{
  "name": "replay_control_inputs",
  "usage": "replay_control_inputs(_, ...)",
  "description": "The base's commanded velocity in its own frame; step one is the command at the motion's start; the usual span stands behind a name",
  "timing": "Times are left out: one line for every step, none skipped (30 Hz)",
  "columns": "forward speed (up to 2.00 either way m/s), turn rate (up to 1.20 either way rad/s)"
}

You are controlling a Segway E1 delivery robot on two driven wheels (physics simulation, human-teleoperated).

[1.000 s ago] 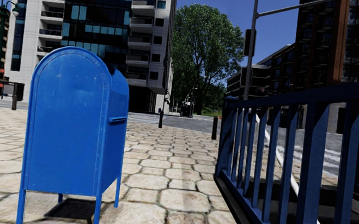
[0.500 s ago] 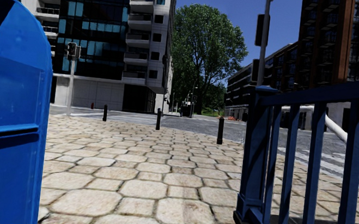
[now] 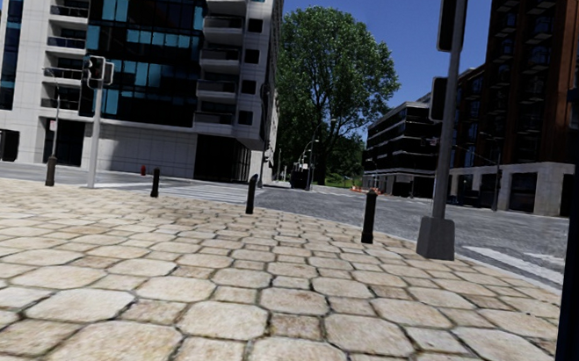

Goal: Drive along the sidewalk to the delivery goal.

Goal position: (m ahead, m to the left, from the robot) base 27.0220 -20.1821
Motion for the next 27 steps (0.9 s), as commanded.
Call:
replay_control_inputs(2.0,-0.03)
replay_control_inputs(2.0,-0.17)
replay_control_inputs(2.0,-0.34)
replay_control_inputs(2.0,-0.51)
replay_control_inputs(2.0,-0.51)
replay_control_inputs(2.0,-0.64)
replay_control_inputs(1.97,-0.69)
replay_control_inputs(1.97,-0.69)
replay_control_inputs(1.83,-0.7)
replay_control_inputs(1.78,-0.7)
replay_control_inputs(1.77,-0.7)
replay_control_inputs(1.77,-0.7)
replay_control_inputs(1.76,-0.7)
replay_control_inputs(1.76,-0.7)
replay_control_inputs(1.76,-0.7)
replay_control_inputs(1.76,-0.7)
replay_control_inputs(1.76,-0.7)
replay_control_inputs(1.76,-0.7)
replay_control_inputs(1.76,-0.7)
replay_control_inputs(1.76,-0.7)
replay_control_inputs(1.76,-0.7)
replay_control_inputs(1.76,-0.7)
replay_control_inputs(1.76,-0.7)
replay_control_inputs(1.76,-0.7)
replay_control_inputs(1.76,-0.7)
replay_control_inputs(1.76,-0.7)
replay_control_inputs(1.76,-0.7)
